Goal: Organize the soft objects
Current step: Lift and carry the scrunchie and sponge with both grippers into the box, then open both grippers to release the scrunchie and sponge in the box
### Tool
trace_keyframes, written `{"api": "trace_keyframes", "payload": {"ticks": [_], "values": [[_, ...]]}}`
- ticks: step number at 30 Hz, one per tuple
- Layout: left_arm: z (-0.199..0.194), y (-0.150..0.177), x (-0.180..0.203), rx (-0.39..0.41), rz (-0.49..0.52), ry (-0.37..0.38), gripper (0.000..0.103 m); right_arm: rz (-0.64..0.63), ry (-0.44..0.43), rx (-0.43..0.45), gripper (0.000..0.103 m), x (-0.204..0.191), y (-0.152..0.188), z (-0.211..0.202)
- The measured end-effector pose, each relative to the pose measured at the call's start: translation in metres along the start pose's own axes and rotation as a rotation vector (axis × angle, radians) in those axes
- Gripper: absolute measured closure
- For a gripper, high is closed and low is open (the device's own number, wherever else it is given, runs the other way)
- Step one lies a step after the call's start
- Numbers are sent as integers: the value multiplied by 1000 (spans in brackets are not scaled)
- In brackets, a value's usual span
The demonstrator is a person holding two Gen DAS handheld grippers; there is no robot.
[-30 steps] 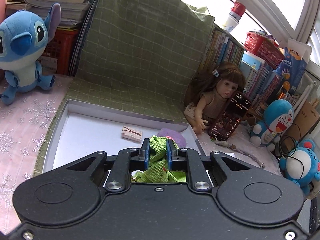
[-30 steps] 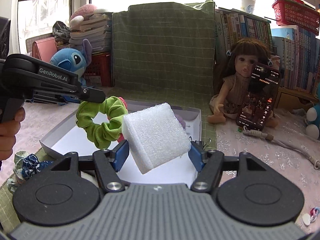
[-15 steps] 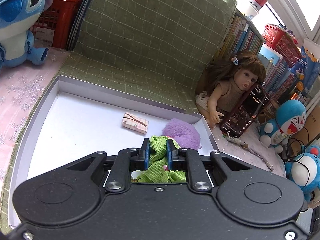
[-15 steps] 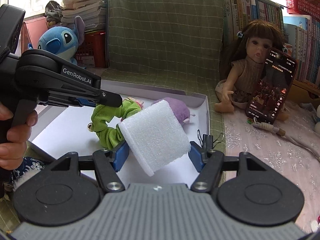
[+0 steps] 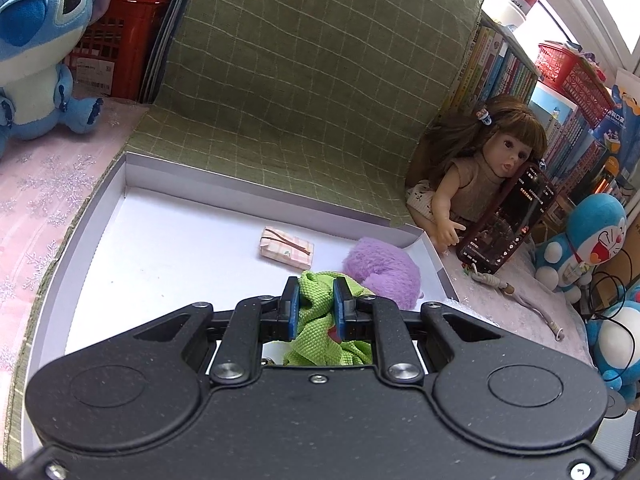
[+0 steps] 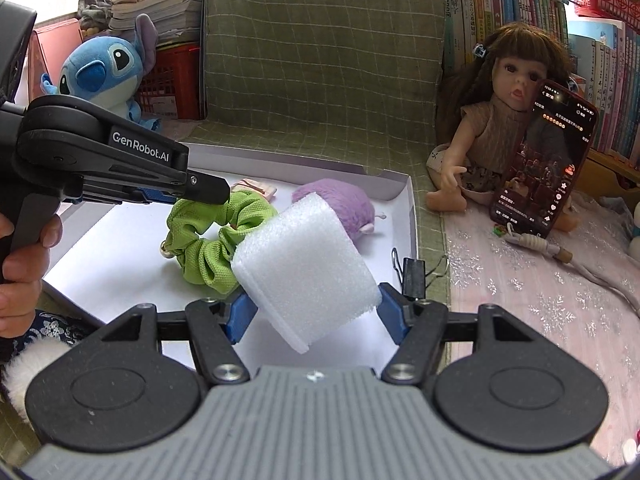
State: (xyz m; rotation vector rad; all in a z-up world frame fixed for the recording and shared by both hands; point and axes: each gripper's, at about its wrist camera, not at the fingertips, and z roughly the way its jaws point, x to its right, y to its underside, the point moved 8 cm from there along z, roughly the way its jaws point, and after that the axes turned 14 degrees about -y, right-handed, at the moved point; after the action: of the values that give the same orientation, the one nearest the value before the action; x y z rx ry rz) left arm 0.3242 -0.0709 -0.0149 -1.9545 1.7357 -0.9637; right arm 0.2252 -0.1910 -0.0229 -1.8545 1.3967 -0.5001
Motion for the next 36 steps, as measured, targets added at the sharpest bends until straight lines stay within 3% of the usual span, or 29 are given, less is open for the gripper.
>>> {"api": "trace_keyframes", "payload": {"ticks": [8,21,23,25,36], "values": [[1,-2,-11,-11,-43,-7,86,34,14,-16,35,7,1,2],[2,0,-7,-19,-9,21,78,128,-24,9,28,12,-4,5],[1,1,-7,-18,-6,21,71,128,-30,18,27,11,-5,3],[-1,0,-7,-9,-3,16,58,124,-34,28,26,9,-6,-1],[-49,-2,-4,118,83,-17,20,84,-58,81,15,-4,-8,-27]]}}
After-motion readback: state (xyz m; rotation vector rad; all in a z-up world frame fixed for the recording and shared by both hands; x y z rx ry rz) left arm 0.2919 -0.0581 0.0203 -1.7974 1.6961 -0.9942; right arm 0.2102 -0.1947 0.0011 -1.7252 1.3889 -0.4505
